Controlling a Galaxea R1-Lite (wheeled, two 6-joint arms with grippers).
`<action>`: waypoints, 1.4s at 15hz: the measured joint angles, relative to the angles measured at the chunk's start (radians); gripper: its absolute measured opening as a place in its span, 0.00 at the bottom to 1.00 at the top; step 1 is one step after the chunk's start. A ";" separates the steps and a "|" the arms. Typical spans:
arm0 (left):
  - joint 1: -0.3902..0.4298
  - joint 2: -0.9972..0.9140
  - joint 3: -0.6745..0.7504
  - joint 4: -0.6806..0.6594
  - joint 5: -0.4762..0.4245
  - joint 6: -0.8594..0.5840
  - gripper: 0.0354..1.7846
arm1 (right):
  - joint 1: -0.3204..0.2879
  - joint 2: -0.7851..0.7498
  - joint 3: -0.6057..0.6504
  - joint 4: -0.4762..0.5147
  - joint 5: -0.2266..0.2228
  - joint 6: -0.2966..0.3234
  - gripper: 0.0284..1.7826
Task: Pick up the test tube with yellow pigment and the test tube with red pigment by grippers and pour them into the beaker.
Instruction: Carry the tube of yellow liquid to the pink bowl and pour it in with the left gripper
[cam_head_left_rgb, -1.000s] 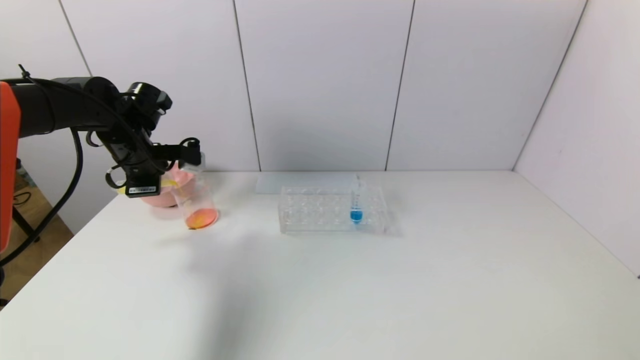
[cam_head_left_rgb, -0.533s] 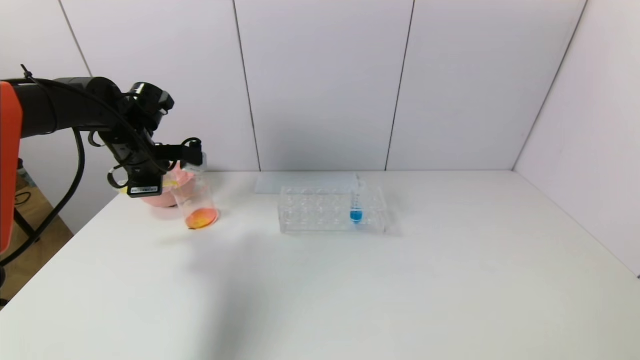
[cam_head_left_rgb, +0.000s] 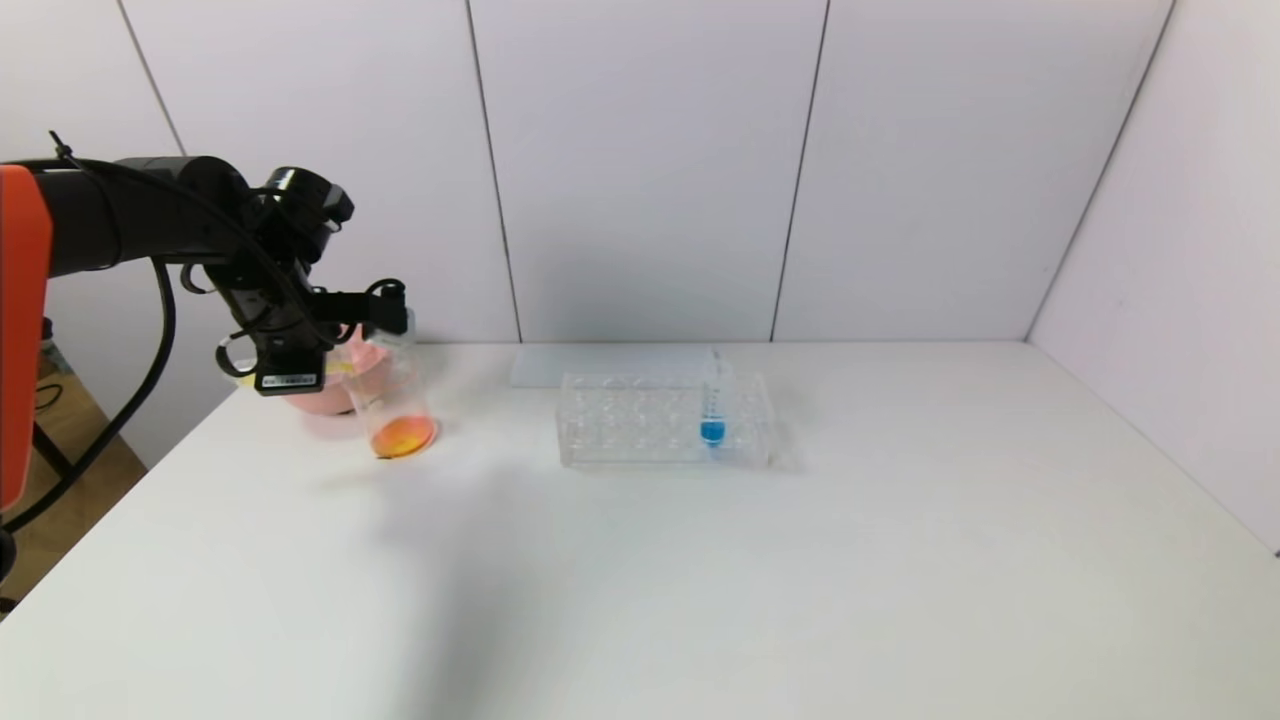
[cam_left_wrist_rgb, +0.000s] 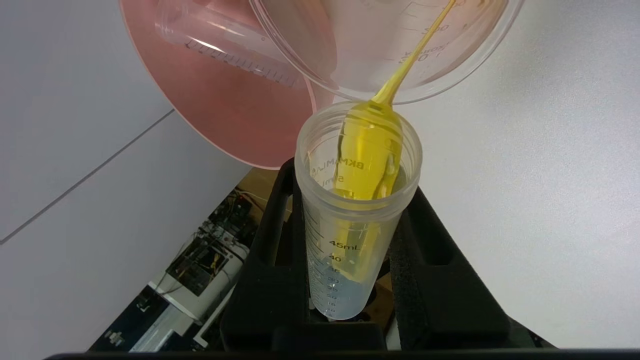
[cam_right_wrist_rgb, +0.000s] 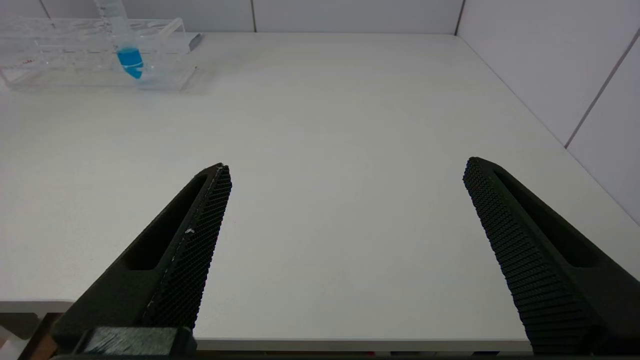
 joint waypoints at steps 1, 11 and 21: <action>-0.001 0.000 0.000 0.000 0.001 0.001 0.25 | 0.000 0.000 0.000 0.000 0.000 0.000 0.95; -0.019 0.012 0.000 -0.025 0.030 -0.002 0.25 | 0.000 0.000 0.000 0.000 0.000 0.000 0.95; -0.028 0.022 0.000 -0.032 0.047 -0.039 0.25 | 0.000 0.000 0.000 0.000 0.000 0.000 0.95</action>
